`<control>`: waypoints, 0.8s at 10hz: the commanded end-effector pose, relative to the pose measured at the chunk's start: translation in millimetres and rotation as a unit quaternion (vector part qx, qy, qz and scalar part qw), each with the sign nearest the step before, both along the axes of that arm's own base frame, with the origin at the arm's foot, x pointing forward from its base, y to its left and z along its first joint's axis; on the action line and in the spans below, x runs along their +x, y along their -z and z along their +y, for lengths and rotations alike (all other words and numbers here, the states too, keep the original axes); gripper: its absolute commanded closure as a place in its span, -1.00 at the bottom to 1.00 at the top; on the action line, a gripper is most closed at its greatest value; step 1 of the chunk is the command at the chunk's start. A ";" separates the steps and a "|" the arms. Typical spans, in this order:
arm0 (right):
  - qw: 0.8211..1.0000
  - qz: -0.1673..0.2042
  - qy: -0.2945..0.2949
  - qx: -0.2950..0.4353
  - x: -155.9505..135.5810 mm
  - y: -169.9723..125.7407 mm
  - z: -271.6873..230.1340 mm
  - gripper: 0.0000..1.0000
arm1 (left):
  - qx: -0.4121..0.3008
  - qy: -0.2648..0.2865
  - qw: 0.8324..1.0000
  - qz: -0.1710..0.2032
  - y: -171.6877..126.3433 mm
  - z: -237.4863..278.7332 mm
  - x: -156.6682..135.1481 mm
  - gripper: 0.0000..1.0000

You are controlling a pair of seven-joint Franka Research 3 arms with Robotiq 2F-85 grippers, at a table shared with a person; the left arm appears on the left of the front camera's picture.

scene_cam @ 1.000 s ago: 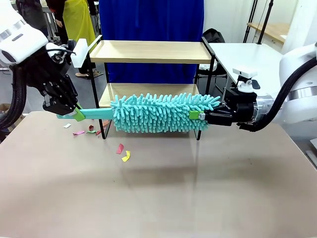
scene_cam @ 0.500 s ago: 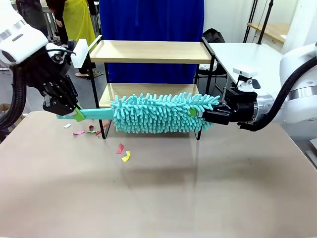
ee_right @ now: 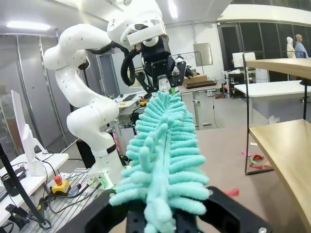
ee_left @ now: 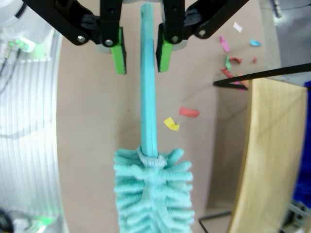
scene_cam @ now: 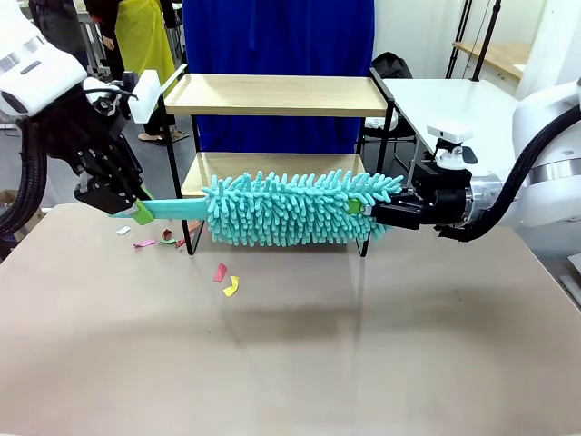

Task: Clean the shelf.
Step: Hand the Duster back to the human.

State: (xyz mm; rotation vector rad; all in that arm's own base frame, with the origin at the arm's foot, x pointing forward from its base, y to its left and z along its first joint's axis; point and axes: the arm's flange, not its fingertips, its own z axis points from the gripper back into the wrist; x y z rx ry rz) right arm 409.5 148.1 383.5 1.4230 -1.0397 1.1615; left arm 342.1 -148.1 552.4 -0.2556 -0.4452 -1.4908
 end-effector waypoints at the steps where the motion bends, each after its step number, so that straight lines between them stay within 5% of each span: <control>1: 1.000 -0.002 0.001 -0.002 0.6 -1.6 0.3 1.00 | -0.077 0.003 0.997 0.011 -14.0 24.5 -2.9 -0.48; 2: 1.000 -0.002 0.001 -0.002 0.6 -1.6 0.3 1.00 | -0.094 0.001 0.996 0.009 -18.8 41.1 -2.6 -1.00; 8: 1.000 -0.002 0.001 -0.002 0.6 -1.6 0.3 1.00 | -0.148 -0.067 0.987 0.007 -13.1 216.7 -34.3 -1.00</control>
